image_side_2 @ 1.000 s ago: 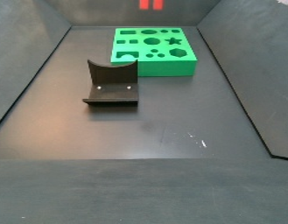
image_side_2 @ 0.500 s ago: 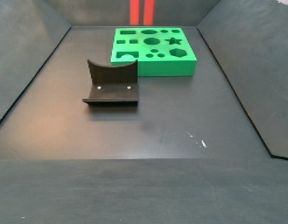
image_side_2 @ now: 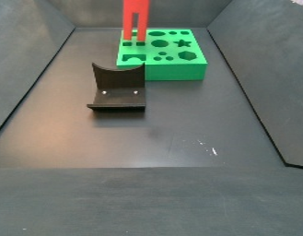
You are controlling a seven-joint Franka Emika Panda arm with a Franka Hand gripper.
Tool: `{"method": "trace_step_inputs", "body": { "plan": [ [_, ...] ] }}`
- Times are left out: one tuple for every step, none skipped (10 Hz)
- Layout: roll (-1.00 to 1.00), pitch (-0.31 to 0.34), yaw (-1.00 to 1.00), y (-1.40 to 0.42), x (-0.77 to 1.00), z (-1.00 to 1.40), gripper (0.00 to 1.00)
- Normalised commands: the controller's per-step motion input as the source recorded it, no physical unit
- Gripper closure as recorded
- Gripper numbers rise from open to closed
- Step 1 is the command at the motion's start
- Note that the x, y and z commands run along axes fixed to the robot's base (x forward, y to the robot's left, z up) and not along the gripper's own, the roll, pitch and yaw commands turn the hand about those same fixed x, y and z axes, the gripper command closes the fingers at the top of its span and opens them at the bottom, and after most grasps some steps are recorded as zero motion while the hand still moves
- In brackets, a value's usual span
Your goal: Insert the double-square object.
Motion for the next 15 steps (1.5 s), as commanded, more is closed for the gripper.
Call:
{"method": "trace_step_inputs", "body": {
  "plan": [
    [0.24,0.0,0.32,0.02,0.36,-0.27,1.0],
    [0.05,-0.11,0.12,-0.02,0.0,-0.32,1.0],
    [0.05,-0.113,0.06,-0.06,-0.03,-0.29,1.0],
    [0.06,-0.089,0.02,-0.05,-0.15,-0.22,1.0],
    [0.05,-0.063,0.0,-0.01,-0.27,-0.21,1.0],
    [0.06,-0.06,0.0,0.0,-0.37,-0.17,1.0],
    [0.04,-0.053,0.0,0.0,-0.29,-0.17,1.0],
    [0.06,-0.007,-0.01,-0.05,-0.01,-0.17,1.0],
    [0.07,0.0,-0.08,-0.12,0.21,-0.32,1.0],
    [0.11,0.01,-0.1,-0.15,0.4,-0.43,1.0],
    [0.14,0.04,-0.12,-0.16,0.5,-0.54,1.0],
    [0.08,0.06,-0.11,-0.11,0.38,-0.55,1.0],
    [0.07,0.076,-0.12,-0.03,0.2,-0.13,1.0],
    [0.0,0.107,-0.03,0.0,0.16,-0.12,1.0],
    [0.06,0.229,-0.01,-0.06,0.09,-0.28,1.0]
  ]
}}
